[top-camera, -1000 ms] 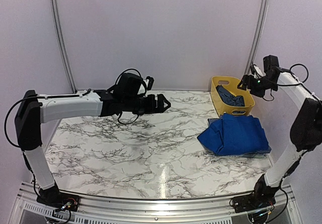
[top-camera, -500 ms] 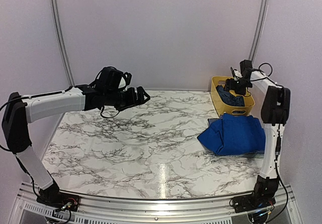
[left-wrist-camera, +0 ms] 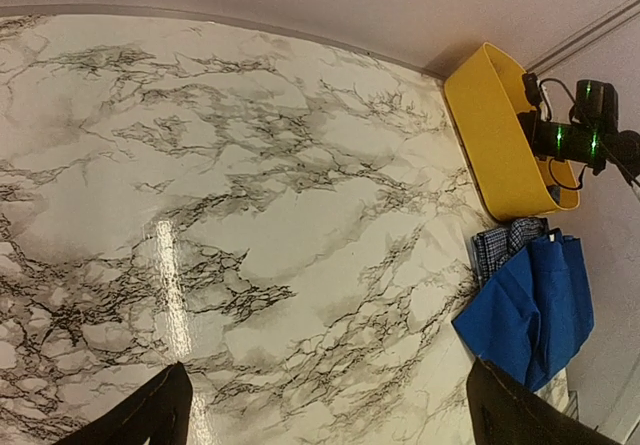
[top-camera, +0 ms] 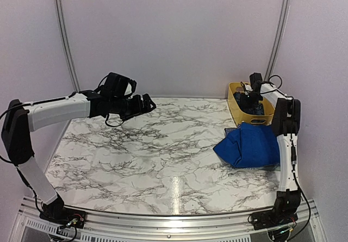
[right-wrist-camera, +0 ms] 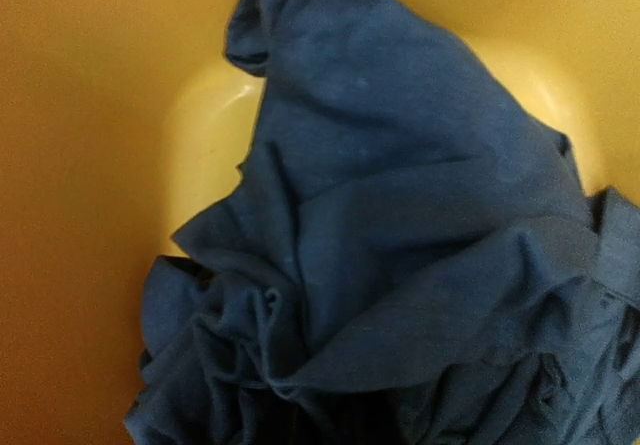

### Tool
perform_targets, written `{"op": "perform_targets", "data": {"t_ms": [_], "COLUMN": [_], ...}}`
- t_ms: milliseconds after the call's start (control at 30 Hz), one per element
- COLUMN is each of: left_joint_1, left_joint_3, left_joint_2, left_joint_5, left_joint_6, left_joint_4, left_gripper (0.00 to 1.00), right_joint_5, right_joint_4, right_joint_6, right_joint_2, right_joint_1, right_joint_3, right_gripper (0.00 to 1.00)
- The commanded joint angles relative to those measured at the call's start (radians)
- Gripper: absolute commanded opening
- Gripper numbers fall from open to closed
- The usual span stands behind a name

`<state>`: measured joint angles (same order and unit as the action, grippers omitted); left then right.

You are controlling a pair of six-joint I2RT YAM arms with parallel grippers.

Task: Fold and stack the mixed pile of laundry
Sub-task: Pick up the crumpled T-shirt from the bin, then place the crumpled T-shirt at the center of the board.

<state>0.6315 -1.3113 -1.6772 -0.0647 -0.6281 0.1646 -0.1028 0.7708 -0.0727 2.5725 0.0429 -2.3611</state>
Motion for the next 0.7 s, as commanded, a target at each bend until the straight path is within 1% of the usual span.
{"op": "perform_targets", "data": {"t_ms": [0,100,200,300,500,667], "left_joint_1": [-0.013,-0.021,-0.037,-0.067,-0.137,-0.168], "left_joint_3": [-0.019,-0.015,0.013,0.055,0.117,0.186], "left_joint_2": [0.027,0.059,0.116,0.172,0.26,0.357], "left_joint_5": [0.022,0.058,0.142,0.164,0.086,0.086], "left_joint_6": [0.013,0.021,0.021,0.019,0.018,0.023], "left_joint_4": [0.033,0.035,0.029,0.018,0.018,0.019], "left_gripper": [0.99,0.99,0.99,0.99,0.99,0.99], "right_joint_5": [0.009,-0.021,-0.067,-0.112,-0.267,-0.399], "right_joint_4": [-0.011,-0.04,-0.065,-0.077,-0.101,-0.15], "right_joint_6": [0.004,0.0,-0.01,-0.028,-0.067,-0.1], "right_joint_2": [-0.14,-0.252,-0.368,-0.459,-0.61,-0.706], "right_joint_1": [-0.005,0.0,-0.001,-0.005,-0.039,-0.206], "right_joint_3": [-0.032,-0.023,-0.008,0.0,-0.02,-0.001], "right_gripper": [0.0,0.0,0.0,0.0,0.0,0.0]}}
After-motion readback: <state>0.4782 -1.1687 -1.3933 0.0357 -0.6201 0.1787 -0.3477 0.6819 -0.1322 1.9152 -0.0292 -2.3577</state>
